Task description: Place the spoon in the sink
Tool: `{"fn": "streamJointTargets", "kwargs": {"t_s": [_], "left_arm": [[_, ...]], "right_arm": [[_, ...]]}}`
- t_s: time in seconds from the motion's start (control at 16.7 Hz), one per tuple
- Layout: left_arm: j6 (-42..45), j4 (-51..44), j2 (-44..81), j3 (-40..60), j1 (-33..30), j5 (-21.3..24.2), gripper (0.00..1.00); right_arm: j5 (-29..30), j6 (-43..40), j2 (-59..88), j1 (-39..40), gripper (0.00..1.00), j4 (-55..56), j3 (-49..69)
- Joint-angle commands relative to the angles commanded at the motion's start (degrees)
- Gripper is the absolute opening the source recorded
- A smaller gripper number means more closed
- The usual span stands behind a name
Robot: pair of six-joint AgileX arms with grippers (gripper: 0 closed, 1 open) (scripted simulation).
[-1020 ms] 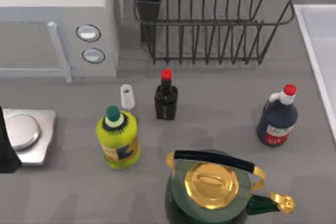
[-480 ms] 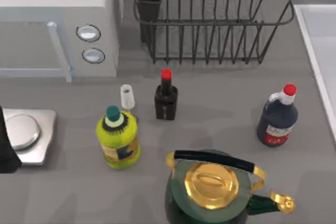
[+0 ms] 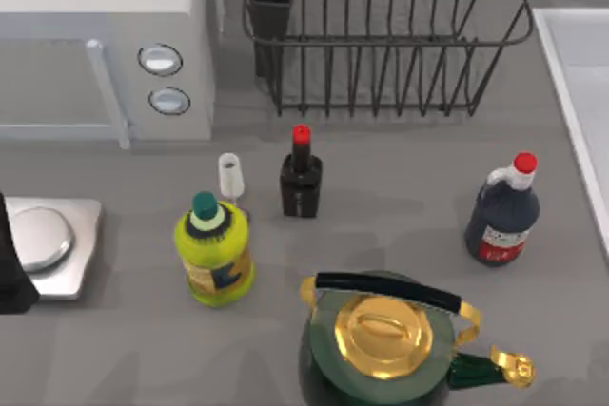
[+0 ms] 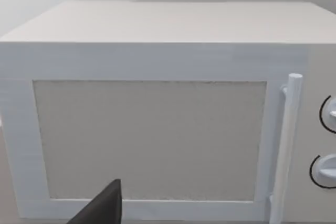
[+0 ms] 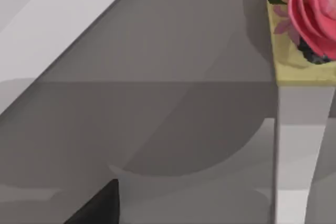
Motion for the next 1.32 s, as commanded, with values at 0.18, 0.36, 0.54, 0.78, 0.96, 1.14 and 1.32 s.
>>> {"fn": "streamJointTargets", "kwargs": {"t_s": [0.18,0.36,0.54,0.78,0.96,1.14,1.32], "left_arm": [[0.0,0.0,0.0,0.0,0.0,0.0,1.00],[0.0,0.0,0.0,0.0,0.0,0.0,1.00],[0.0,0.0,0.0,0.0,0.0,0.0,1.00],[0.0,0.0,0.0,0.0,0.0,0.0,1.00],[0.0,0.0,0.0,0.0,0.0,0.0,1.00],[0.0,0.0,0.0,0.0,0.0,0.0,1.00],[0.0,0.0,0.0,0.0,0.0,0.0,1.00]], "right_arm": [[0.0,0.1,2.3,0.0,1.00,4.2,-2.4],[0.0,0.1,2.4,0.0,1.00,4.4,-2.5],[0.0,0.1,2.4,0.0,0.85,4.4,-2.5],[0.0,0.1,2.4,0.0,0.55,4.4,-2.5],[0.0,0.1,2.4,0.0,0.32,4.4,-2.5],[0.0,0.1,2.4,0.0,0.10,4.4,-2.5],[0.0,0.1,2.4,0.0,0.00,4.4,-2.5]]}}
